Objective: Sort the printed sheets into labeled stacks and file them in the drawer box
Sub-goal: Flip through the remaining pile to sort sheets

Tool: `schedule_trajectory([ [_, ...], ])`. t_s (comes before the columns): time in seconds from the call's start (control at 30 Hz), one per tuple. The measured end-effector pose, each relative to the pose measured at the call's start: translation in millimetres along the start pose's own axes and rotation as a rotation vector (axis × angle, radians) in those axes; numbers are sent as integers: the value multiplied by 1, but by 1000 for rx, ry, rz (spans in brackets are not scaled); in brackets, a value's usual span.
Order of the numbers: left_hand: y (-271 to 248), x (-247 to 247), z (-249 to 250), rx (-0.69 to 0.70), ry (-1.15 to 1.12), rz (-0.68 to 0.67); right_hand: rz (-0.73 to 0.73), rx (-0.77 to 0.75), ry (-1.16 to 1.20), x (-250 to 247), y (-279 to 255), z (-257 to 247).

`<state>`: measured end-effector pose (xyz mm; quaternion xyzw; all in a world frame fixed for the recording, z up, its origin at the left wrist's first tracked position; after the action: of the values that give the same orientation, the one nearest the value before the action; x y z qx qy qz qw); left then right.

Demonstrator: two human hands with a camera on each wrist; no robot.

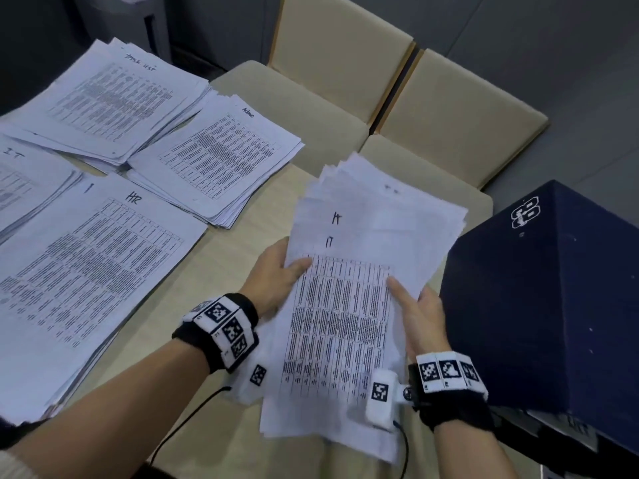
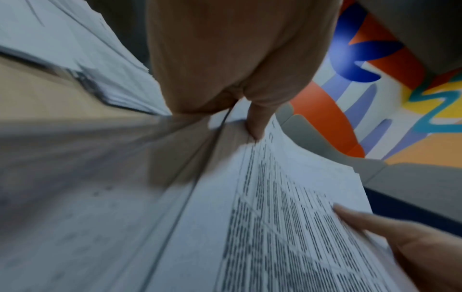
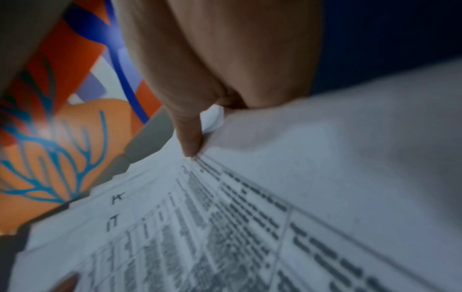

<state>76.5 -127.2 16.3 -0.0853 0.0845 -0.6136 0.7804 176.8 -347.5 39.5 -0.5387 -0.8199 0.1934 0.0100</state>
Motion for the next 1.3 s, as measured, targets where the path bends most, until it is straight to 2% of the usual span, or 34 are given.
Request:
schedule_trajectory([
  [0.1,-14,-4,43,156,-101,64,60,-202,-4,7,-19,-41],
  [0.27,-27,-2,122,419,-284,83,204,-499,104,6,-58,-106],
  [0.33,-27,2,133,485,-319,75,253,-556,185,5,-70,-118],
  [0.4,-26,6,132,514,-325,74,287,-548,241,3,-76,-116],
  [0.6,-29,18,96,424,-200,129,118,-229,242,-4,-73,-67],
  [0.7,-34,26,100,434,-178,165,117,-216,206,-1,-65,-65],
  [0.8,-38,26,113,465,-263,208,136,-322,210,-3,-55,-73],
  [0.87,-35,22,109,452,-309,247,98,-371,218,-4,-50,-65],
  [1.0,-27,15,72,245,-214,310,-88,-214,42,6,-42,-36],
  [1.03,-28,15,67,230,-185,312,-118,-182,-43,9,-41,-35],
  [1.1,-33,9,67,263,-169,304,-97,-219,-152,12,-37,-46],
  [1.2,-46,-17,72,272,-115,296,-39,-365,-29,15,-40,-76],
  [1.3,-62,-42,71,239,-50,258,-150,-384,326,28,-41,-102],
])
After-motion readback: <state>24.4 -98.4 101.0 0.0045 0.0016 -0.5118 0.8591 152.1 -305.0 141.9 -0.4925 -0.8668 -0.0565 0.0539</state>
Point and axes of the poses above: each hand's wrist, its own y-axis towards the middle knuckle, its own x-axis out of the palm, z = x × y, the point moved 1 cm from there along y, towards the middle knuckle, and after that the axes turned 12 degrees about -z, right-handed, at the moved point
